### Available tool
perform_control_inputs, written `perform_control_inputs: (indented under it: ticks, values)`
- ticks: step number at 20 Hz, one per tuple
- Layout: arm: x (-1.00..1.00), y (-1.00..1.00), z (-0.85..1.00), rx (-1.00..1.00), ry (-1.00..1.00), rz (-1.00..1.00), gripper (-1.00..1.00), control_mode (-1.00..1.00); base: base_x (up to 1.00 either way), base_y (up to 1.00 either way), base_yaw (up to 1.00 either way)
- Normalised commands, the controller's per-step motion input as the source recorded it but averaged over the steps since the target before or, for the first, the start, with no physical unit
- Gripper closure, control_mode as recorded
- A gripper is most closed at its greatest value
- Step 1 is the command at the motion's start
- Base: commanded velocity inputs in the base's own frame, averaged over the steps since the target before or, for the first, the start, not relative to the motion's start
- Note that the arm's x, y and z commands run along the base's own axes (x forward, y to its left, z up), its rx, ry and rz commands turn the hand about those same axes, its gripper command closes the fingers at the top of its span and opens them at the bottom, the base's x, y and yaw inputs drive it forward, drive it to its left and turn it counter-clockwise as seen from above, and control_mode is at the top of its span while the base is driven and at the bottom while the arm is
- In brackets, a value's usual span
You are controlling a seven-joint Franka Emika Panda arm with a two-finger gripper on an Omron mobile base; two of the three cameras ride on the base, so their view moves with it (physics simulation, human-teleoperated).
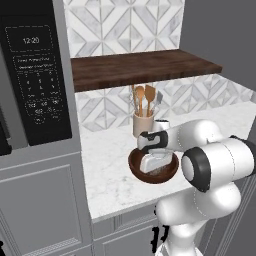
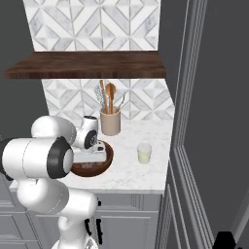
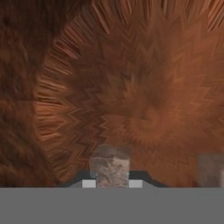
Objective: Grab a lemon wedge from the fridge and one ice cube from the ice bowl, and put them in the glass of lemonade.
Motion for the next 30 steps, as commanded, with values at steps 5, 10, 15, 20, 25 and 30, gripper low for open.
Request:
perform_control_inputs:
  ticks: [5,10,15,20,25,30]
  values:
    - [-0.17,0.0,0.29,0.0,-0.13,0.0,1.0,-1.0,0.0,0.0,0.0]
    - [-0.39,0.0,0.85,0.02,-0.39,0.0,1.0,-1.0,0.0,0.0,0.0]
    - [-0.47,-0.22,0.33,0.17,-0.24,0.0,1.0,-1.0,0.0,0.0,0.0]
    - [-0.26,-0.17,0.13,0.13,-0.19,0.0,1.0,-1.0,0.0,0.0,0.0]
    - [-0.21,-0.45,0.15,0.15,-0.16,0.0,1.0,-1.0,0.0,0.0,0.0]
    - [0.14,0.07,0.9,-0.24,-0.08,0.0,1.0,-1.0,0.0,0.0,0.0]
